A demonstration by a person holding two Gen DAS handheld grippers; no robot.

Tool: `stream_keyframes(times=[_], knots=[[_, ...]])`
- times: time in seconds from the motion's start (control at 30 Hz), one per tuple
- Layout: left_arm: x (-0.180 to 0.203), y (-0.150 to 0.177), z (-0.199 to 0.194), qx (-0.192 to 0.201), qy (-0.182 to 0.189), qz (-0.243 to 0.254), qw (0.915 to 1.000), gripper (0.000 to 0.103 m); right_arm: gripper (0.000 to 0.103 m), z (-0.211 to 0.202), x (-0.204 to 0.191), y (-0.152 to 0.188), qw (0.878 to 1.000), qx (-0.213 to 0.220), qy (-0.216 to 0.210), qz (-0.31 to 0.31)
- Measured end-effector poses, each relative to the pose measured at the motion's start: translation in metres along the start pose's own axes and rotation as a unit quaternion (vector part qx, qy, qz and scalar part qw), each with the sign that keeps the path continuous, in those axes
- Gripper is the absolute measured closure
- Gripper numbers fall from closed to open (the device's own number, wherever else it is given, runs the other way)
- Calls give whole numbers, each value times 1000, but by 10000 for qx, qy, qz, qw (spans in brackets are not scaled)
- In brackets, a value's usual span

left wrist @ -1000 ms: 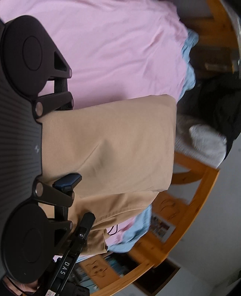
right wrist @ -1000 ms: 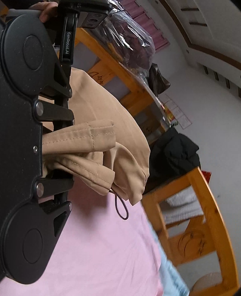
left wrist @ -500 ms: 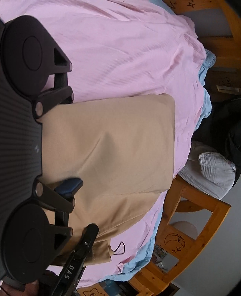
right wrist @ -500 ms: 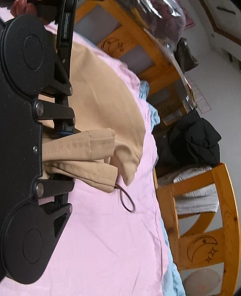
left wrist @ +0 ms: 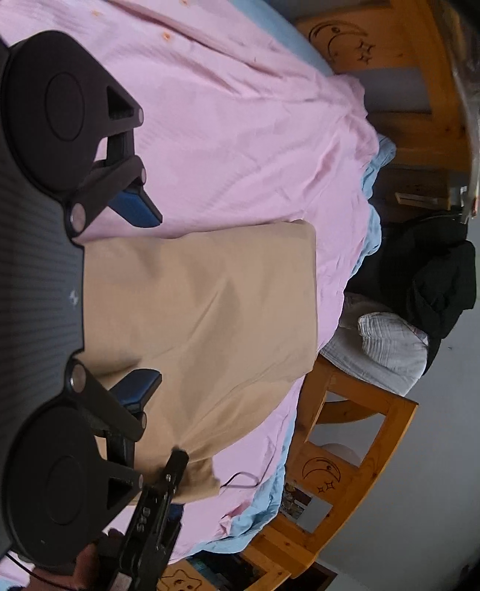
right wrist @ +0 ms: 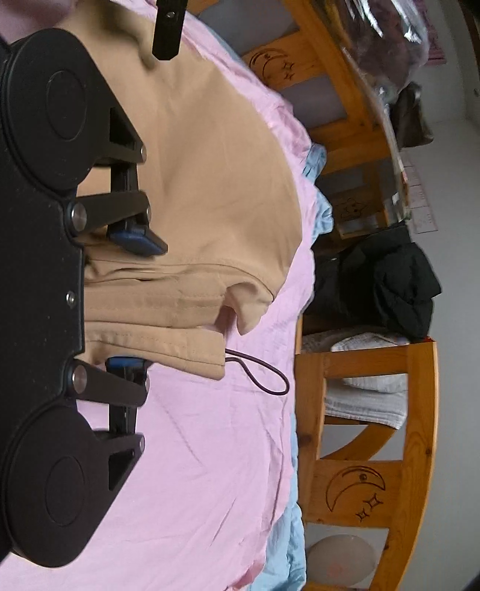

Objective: Fold large clothes

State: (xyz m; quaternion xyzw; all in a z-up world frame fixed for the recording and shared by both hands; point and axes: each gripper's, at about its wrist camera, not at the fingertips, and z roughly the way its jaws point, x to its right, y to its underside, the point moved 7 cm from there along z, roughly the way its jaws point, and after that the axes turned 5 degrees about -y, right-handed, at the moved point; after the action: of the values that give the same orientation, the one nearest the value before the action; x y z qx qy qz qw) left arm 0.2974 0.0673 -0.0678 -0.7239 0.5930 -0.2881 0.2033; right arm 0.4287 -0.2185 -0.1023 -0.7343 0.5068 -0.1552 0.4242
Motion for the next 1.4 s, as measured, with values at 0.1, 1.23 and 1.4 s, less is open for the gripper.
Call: stream_keyframes(times=[0.1, 1.23, 1.4], knots=[[0, 10, -10, 17, -24, 25, 10000, 14, 26, -26, -4, 9, 9998, 112, -163, -103], [-3, 53, -107, 837, -591, 229, 9945, 1, 1, -159, -31, 49, 9846, 1090, 1148, -743], [4, 49, -148, 1213, -639, 342, 9900, 1, 1, -201, -57, 33, 9822, 1536, 890, -610]])
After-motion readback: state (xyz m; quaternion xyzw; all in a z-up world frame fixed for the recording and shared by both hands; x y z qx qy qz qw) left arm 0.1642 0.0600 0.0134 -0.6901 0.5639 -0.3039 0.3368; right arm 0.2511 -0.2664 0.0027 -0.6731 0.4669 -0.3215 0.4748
